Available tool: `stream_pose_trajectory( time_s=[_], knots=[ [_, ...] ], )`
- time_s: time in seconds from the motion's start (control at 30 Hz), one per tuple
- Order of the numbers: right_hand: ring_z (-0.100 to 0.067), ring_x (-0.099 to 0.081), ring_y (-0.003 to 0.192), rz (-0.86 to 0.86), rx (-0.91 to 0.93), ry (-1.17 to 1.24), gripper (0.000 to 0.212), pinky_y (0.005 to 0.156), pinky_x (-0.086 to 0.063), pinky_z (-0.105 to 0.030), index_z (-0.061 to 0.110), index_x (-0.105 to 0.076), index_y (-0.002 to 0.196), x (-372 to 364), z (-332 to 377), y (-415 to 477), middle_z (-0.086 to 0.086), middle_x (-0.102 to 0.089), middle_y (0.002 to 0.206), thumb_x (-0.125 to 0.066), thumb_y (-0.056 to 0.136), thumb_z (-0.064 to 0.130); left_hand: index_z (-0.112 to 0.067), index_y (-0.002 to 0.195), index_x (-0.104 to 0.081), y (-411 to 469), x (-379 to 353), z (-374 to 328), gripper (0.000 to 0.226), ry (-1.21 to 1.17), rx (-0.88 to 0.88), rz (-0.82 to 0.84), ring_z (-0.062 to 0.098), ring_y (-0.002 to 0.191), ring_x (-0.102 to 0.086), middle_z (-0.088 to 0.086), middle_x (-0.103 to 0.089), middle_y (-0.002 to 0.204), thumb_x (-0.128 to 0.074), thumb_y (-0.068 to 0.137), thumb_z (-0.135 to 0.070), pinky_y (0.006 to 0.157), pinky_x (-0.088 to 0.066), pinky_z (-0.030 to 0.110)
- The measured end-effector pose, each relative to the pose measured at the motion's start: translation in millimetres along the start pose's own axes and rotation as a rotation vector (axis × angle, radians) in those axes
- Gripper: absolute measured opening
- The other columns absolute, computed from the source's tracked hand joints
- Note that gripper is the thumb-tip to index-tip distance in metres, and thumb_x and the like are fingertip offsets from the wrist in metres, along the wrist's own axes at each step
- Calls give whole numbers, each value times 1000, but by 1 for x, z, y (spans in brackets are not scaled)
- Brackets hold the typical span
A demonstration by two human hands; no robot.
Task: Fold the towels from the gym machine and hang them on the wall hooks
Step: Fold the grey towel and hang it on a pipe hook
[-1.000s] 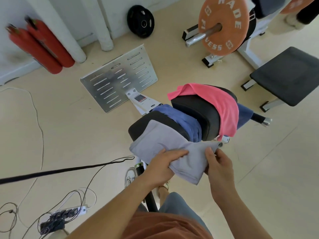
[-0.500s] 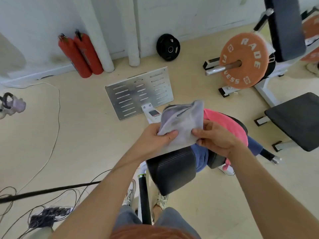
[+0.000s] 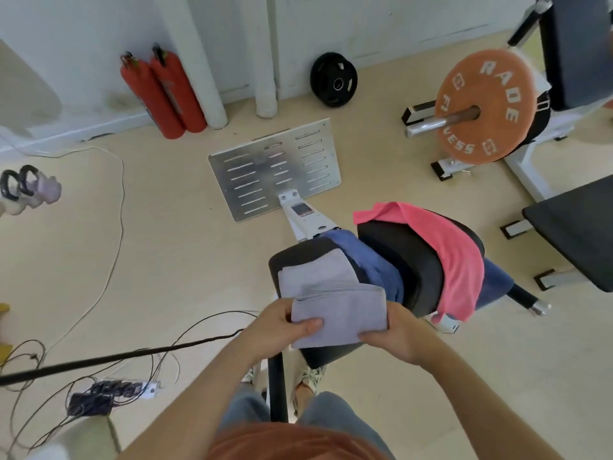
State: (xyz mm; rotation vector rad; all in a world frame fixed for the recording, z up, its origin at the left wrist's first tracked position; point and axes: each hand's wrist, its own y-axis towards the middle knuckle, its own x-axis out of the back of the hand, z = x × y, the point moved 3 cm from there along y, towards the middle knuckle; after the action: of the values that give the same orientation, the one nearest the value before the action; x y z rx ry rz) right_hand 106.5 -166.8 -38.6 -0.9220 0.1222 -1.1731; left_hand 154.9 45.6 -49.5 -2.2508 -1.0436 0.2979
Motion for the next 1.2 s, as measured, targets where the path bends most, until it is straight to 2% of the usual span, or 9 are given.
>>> stream_pose_trajectory(
  time_s=[0.13,0.23,0.33,0.43,0.57,0.8,1.03,1.13,1.2],
  knots=[
    [-14,-61,104,-33,3,30,44,89,-51,-31,26,-55,123,-10,-15,5,5,-66,112,-66,82,16,-34,117,-62,1,-9,13,45,-83,42,32,8,105,-64,-12,-70,112,-75,75,-44,97,-50,38],
    [-12,-60,99,-62,39,-6,39,77,-49,-21,28,-50,127,-8,-12,13,6,-63,110,-59,89,23,-36,122,-58,6,-6,7,53,-85,21,29,8,109,-62,-12,-67,116,-71,73,-53,98,-49,36],
    [-16,-58,84,-169,78,-75,16,66,-45,-24,22,-50,106,-4,-5,28,0,-60,95,-51,95,34,-43,118,-53,16,2,0,32,-14,0,-86,4,110,-57,-21,-60,117,-56,87,-54,92,-45,24],
    [-19,-58,77,-274,48,-135,18,64,-45,-31,17,-46,98,-4,3,50,-4,-59,87,-44,98,35,-34,125,-53,34,10,-3,38,153,3,-249,11,109,-54,-12,-59,119,-44,94,-52,91,-40,24],
    [-28,-61,80,-337,1,-227,26,69,-47,-43,7,-48,104,-10,13,75,-13,-63,91,-40,100,32,-20,103,-59,56,19,0,33,336,62,-372,20,94,-58,1,-65,101,-39,97,-46,77,-39,26],
    [-29,-64,96,-372,-76,-478,38,71,-44,-34,7,-47,122,-10,22,101,-14,-65,111,-31,102,36,-17,86,-54,91,33,13,24,533,178,-417,23,84,-53,6,-63,95,-41,97,-34,70,-37,28],
    [-27,-66,92,-391,-136,-477,39,65,-45,-31,7,-49,120,-12,22,108,-12,-67,106,-37,100,38,-20,108,-57,109,32,7,27,682,290,-331,27,100,-54,7,-60,112,-46,84,-18,78,-45,33],
    [-27,-66,87,-410,-157,-443,38,62,-45,-31,6,-51,115,-11,21,109,-11,-67,100,-40,99,39,-23,132,-46,122,23,-11,51,875,103,-304,28,121,-46,4,-50,132,-50,82,-17,96,-43,40],
    [-28,-65,83,-417,-168,-413,36,60,-43,-32,6,-52,109,-12,20,109,-12,-67,96,-40,99,39,-23,130,-50,134,10,-21,45,695,-6,-212,25,115,-53,3,-57,127,-51,85,-22,96,-44,41]
  ],
)
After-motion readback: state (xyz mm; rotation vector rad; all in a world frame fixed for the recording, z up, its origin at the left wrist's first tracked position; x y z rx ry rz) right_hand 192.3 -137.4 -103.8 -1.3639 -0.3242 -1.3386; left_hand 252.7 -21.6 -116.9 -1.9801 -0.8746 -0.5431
